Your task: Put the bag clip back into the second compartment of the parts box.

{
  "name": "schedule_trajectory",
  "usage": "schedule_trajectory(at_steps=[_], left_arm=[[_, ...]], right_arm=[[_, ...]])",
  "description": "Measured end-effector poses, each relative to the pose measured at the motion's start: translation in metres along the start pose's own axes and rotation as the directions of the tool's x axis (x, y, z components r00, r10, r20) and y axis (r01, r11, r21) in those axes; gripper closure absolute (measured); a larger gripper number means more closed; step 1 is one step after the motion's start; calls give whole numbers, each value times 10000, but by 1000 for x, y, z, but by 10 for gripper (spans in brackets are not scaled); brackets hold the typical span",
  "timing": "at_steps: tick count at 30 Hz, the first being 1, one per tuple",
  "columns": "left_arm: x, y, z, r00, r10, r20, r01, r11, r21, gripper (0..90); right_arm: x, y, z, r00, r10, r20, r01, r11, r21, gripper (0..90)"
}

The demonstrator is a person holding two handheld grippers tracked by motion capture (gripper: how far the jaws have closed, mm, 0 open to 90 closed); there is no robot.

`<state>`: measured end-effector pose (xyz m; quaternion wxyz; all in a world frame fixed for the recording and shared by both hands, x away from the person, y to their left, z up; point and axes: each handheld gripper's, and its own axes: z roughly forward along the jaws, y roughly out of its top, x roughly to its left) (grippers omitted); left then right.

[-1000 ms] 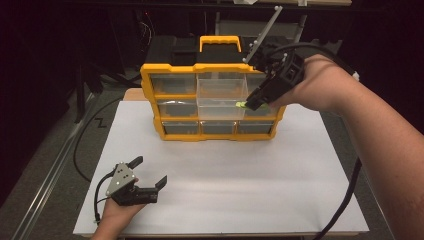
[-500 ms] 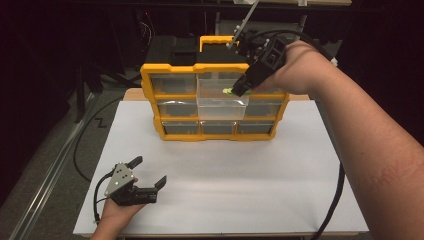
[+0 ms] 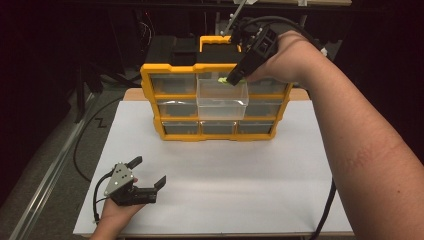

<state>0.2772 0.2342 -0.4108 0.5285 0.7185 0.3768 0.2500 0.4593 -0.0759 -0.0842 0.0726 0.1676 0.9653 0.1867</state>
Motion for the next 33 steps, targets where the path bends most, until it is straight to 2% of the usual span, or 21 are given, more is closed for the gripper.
schedule_trajectory(at_steps=[5, 14, 22, 26, 30, 33], left_arm=[[0, 0, 0, 10000, 4, 6, -4, 10000, -8, 5], [0, 0, 0, 10000, 6, 26, -6, 10000, -10, 5], [1, 0, 0, 10000, -35, 5, 35, 10000, -35, 5], [1, 0, 0, 10000, -32, 11, 32, 10000, -31, 5], [1, 0, -1, 10000, -39, 24, 39, 10000, -47, 5], [1, 0, -1, 10000, -42, 30, 42, 10000, -29, 5]], right_arm=[[-2, 2, 7, 10000, -55, 7, 55, 9996, 274, 793], [-3, 6, 17, 9996, -274, -55, 276, 9991, 332, 793], [-3, 11, 38, 9985, -471, -280, 485, 9974, 530, 791], [-2, 13, 43, 9979, -534, -376, 555, 9967, 586, 791], [-3, 12, 48, 9987, -439, -267, 457, 9964, 717, 791], [-4, 12, 46, 9986, -432, -313, 453, 9964, 713, 791]])
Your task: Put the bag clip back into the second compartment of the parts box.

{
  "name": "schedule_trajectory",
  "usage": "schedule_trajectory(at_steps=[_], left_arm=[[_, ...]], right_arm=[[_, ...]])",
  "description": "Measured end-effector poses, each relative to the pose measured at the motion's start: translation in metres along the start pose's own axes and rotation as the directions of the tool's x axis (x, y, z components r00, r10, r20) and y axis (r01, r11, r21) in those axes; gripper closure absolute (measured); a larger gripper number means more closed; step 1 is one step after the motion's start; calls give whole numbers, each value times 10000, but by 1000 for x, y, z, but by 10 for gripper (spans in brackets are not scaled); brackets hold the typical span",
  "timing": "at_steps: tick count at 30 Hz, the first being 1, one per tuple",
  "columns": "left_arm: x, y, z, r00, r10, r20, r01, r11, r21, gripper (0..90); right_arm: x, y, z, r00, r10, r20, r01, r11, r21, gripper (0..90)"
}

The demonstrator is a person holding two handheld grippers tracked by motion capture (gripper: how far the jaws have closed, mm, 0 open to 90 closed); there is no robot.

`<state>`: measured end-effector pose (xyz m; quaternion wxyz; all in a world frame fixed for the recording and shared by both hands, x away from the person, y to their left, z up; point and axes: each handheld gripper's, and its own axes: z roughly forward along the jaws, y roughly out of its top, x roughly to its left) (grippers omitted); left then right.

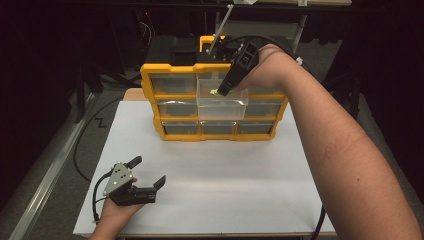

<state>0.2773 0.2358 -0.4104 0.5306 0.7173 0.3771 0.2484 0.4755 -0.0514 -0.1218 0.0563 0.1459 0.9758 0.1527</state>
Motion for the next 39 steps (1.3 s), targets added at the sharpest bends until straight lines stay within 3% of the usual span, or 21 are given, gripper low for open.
schedule_trajectory(at_steps=[6, 8, 11, 16, 21, 34, 39], left_arm=[[0, 0, 1, 10000, 6, 3, -6, 10000, 27, 5], [0, 0, 1, 10000, 7, -4, -7, 10000, 32, 5], [0, 0, 1, 10000, -13, -9, 13, 10000, 30, 5], [2, -1, 1, 9999, -171, 0, 171, 9999, 13, 5], [1, -1, 2, 9999, -129, -2, 129, 9999, -3, 5], [-2, 0, 4, 9999, -91, -58, 92, 9999, 75, 5], [-1, 0, 3, 9999, -131, -94, 132, 9999, 40, 5]], right_arm=[[0, -1, -7, 10000, 70, -19, -70, 9997, -240, 774], [-1, -3, -7, 9998, 134, 160, -129, 9995, -295, 585], [-1, -4, -14, 9989, 324, 336, -306, 9981, -529, 458], [0, -11, -30, 9986, 497, 163, -482, 9954, -834, 428], [4, -38, -45, 9959, 809, 409, -774, 9937, -812, 398], [18, -89, -58, 9921, 1082, 631, -1043, 9926, -626, 342], [22, -112, -58, 9877, 1408, 680, -1374, 9892, -517, 259]])
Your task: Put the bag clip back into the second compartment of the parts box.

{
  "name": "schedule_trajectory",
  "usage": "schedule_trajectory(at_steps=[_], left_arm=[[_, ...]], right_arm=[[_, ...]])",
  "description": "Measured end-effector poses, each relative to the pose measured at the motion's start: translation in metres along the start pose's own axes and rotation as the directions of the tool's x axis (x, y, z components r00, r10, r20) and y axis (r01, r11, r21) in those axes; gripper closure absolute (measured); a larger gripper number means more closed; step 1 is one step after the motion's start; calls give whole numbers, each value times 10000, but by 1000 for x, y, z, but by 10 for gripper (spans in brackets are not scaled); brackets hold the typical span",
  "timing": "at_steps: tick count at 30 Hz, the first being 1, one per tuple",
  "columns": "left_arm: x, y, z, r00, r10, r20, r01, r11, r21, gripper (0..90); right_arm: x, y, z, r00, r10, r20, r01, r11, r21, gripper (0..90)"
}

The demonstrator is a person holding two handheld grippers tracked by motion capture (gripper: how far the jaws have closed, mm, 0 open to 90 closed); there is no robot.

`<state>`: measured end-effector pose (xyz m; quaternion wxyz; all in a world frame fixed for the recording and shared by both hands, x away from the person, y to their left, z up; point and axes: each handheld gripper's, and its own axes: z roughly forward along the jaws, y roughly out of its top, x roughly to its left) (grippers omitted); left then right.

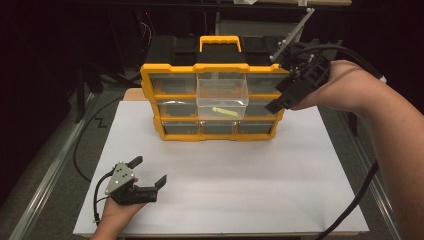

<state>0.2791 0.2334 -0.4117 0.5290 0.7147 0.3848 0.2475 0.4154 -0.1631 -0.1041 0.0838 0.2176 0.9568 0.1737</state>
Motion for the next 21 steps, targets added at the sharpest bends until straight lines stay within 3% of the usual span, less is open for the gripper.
schedule_trajectory(at_steps=[8, 13, 19, 21], left_arm=[[0, 0, 0, 10000, 1, 24, -1, 10000, -8, 5], [1, 0, 0, 10000, -10, 34, 10, 10000, -6, 5], [0, 0, -1, 10000, 10, 37, -10, 10000, -3, 5], [0, 0, -1, 10000, 20, 35, -20, 10000, 29, 5]], right_arm=[[6, -25, 10, 9998, 205, -25, -205, 9998, -13, 157], [9, -38, 23, 9996, 273, -34, -273, 9996, 119, 151], [11, -51, 43, 9995, 309, -5, -309, 9989, 339, 95], [14, -58, 59, 9993, 369, 52, -370, 9985, 409, 42]])
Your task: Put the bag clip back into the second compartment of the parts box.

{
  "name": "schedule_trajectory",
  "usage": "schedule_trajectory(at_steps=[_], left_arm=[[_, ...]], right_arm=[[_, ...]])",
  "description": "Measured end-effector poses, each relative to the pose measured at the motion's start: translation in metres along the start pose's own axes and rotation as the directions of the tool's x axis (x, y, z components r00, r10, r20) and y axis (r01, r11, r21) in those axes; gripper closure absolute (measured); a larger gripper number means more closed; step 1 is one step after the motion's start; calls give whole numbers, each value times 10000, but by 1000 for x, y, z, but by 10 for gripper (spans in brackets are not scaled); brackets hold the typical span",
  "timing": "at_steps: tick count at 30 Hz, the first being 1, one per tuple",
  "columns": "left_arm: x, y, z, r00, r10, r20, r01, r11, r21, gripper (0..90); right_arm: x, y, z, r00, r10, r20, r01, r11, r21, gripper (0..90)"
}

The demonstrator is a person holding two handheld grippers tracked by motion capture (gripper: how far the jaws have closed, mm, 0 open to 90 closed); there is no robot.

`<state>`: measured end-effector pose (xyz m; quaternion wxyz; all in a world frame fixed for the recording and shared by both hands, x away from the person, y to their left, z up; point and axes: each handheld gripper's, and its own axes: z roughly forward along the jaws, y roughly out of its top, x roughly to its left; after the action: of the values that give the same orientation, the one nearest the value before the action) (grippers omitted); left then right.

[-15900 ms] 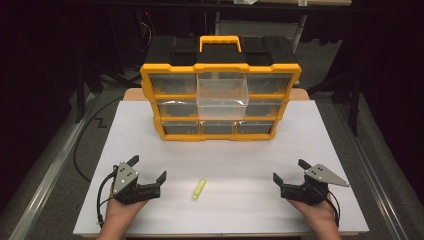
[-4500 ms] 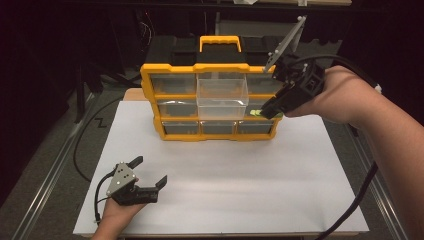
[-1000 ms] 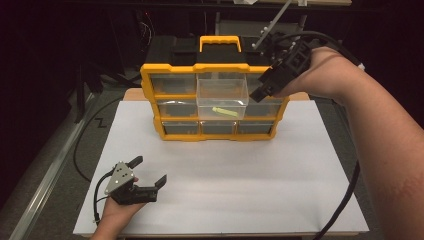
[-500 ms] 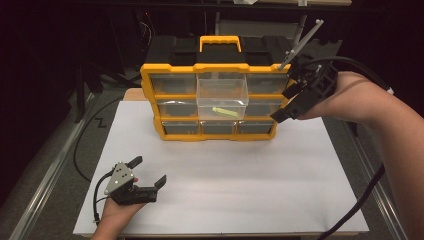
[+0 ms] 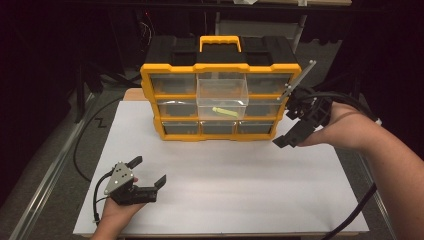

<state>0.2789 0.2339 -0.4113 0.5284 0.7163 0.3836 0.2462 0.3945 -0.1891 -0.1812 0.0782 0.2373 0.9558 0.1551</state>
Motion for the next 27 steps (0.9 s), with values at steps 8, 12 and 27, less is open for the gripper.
schedule_trajectory(at_steps=[8, 12, 27], left_arm=[[0, 0, 1, 10000, 3, 0, -3, 10000, 5, 5], [0, 0, 0, 10000, 7, 0, -7, 10000, -6, 5], [0, 0, 0, 10000, -29, -12, 29, 10000, -8, 5]], right_arm=[[4, -16, 46, 9998, 19, -177, -12, 9991, 423, 2], [7, -23, 69, 9995, 41, -318, -22, 9983, 589, 2], [19, -48, 163, 9987, 221, -451, -145, 9868, 1614, 1]])
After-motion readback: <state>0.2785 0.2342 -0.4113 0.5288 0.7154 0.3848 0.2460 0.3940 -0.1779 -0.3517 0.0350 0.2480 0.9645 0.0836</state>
